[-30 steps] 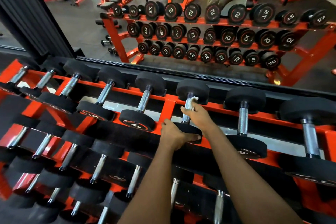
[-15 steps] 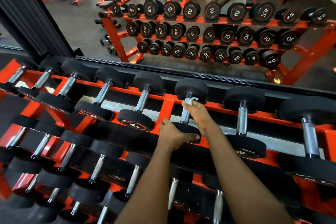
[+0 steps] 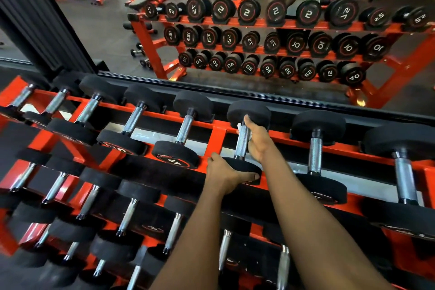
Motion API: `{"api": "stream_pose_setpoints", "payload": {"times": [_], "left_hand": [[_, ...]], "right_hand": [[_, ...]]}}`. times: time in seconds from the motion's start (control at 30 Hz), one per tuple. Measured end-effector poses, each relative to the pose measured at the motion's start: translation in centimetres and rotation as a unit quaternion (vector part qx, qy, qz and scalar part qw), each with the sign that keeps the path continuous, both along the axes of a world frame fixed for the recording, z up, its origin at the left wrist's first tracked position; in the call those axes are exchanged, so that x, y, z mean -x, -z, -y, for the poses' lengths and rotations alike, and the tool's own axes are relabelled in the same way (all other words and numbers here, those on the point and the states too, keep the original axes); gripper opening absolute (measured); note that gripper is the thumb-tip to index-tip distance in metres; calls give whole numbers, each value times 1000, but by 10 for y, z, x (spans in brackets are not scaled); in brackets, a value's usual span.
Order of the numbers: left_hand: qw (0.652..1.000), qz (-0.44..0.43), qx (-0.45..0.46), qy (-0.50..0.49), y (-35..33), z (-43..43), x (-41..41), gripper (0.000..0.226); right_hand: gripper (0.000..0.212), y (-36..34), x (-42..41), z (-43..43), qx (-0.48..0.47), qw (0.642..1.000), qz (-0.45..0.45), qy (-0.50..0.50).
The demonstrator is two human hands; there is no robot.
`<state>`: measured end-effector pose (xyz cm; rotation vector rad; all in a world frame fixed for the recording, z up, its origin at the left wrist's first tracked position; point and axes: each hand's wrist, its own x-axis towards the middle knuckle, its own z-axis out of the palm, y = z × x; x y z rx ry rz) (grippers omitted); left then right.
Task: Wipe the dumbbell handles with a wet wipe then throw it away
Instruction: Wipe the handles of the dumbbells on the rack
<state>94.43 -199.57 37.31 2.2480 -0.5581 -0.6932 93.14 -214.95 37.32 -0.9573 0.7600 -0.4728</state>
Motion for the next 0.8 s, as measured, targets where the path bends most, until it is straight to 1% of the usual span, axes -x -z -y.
{"api": "stream_pose_setpoints", "payload": {"times": [0.07, 0.1, 0.2, 0.23, 0.27, 0.33, 0.37, 0.4, 0.47, 0.5, 0.57, 0.63, 0.7, 0.8], "left_hand": [[1000, -1, 2, -2, 0, -2, -2, 125], [1000, -2, 3, -1, 1, -2, -2, 125], [1000, 1, 3, -1, 1, -1, -1, 125], [1000, 1, 3, 0, 1, -1, -1, 124], [1000, -2, 5, -1, 2, -2, -1, 124], [1000, -8, 9, -2, 2, -3, -2, 127], [1000, -12, 10, -3, 3, -3, -3, 130], [1000, -15, 12, -4, 4, -3, -4, 130], [1000, -13, 11, -4, 3, -2, -4, 128], [1000, -11, 10, -4, 3, -1, -4, 126], [1000, -11, 13, -7, 3, -2, -2, 124], [1000, -11, 20, -8, 3, -2, 0, 122], [1000, -10, 24, -8, 4, -2, 0, 122], [1000, -10, 17, -5, 5, -1, -2, 120]], "right_hand": [[45, -1, -2, -3, -12, 1000, -22, -16], [42, 1, 0, -5, -6, 999, -39, -34], [24, 12, 6, -8, 20, 992, -80, -92], [23, 12, 9, -9, 36, 989, -98, -107], [30, 13, 11, -10, 54, 983, -126, -119], [57, 14, 18, -14, 93, 969, -188, -130], [64, 13, 22, -18, 108, 966, -201, -124], [66, 11, 26, -22, 123, 964, -203, -117], [71, 5, 29, -29, 136, 969, -178, -108], [71, -1, 27, -32, 132, 972, -162, -105], [62, -12, 25, -34, 143, 974, -146, -96], [56, -20, 24, -37, 202, 957, -179, -112], [57, -24, 34, -43, 266, 925, -225, -149], [64, -22, 54, -55, 281, 894, -280, -207]]}}
